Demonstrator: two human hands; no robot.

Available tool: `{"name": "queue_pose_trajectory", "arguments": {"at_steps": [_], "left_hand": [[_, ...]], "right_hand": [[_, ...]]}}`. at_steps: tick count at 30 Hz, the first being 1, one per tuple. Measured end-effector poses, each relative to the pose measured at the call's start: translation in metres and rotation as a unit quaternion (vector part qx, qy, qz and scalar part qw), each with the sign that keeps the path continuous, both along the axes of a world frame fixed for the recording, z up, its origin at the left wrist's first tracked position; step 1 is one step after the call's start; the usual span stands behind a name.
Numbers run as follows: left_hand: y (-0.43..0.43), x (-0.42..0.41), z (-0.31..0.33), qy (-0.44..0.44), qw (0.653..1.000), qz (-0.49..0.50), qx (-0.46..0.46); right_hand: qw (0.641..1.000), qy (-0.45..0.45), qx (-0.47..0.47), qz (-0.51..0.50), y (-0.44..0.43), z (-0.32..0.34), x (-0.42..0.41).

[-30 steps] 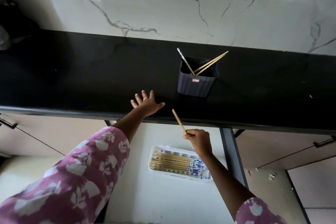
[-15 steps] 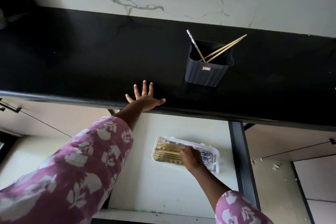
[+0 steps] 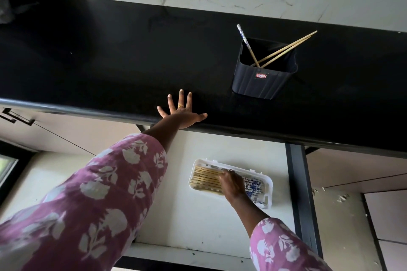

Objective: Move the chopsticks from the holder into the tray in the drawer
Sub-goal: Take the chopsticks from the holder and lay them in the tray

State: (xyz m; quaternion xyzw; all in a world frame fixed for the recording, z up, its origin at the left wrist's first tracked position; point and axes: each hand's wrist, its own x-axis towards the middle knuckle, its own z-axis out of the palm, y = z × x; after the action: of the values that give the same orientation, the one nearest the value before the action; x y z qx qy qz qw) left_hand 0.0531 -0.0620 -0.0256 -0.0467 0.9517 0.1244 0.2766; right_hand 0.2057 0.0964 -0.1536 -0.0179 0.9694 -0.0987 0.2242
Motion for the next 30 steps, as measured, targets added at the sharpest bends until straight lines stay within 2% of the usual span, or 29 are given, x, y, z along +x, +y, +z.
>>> {"name": "queue_pose_trajectory", "arguments": {"at_steps": [9, 13, 16, 19, 22, 24, 27, 30], "left_hand": [[0.000, 0.001, -0.001, 0.003, 1.000, 0.002, -0.001], [-0.001, 0.002, 0.000, 0.003, 1.000, 0.003, 0.002], [-0.001, 0.004, 0.002, 0.002, 1.000, 0.003, 0.004], [-0.001, 0.005, 0.004, -0.001, 1.000, 0.003, 0.006], [-0.002, 0.005, 0.005, -0.003, 1.000, 0.000, 0.008], [-0.003, 0.005, 0.006, -0.005, 1.000, -0.002, 0.011], [-0.003, 0.005, 0.007, -0.008, 1.000, -0.004, 0.016], [-0.003, 0.004, 0.006, -0.011, 1.000, -0.003, 0.021]], "right_hand": [[0.999, 0.039, 0.001, -0.011, -0.002, 0.003, 0.003], [0.985, 0.171, -0.012, 0.032, 0.008, 0.016, 0.000], [0.958, 0.280, -0.030, 0.056, 0.018, 0.035, -0.012], [0.909, 0.411, -0.056, 0.045, 0.026, 0.067, -0.040], [0.827, 0.555, -0.080, 0.034, 0.034, 0.106, -0.075], [0.783, 0.616, -0.087, 0.026, 0.041, 0.132, -0.101], [0.761, 0.643, -0.082, -0.019, 0.048, 0.167, -0.138], [0.777, 0.619, -0.099, -0.057, 0.050, 0.197, -0.170]]}}
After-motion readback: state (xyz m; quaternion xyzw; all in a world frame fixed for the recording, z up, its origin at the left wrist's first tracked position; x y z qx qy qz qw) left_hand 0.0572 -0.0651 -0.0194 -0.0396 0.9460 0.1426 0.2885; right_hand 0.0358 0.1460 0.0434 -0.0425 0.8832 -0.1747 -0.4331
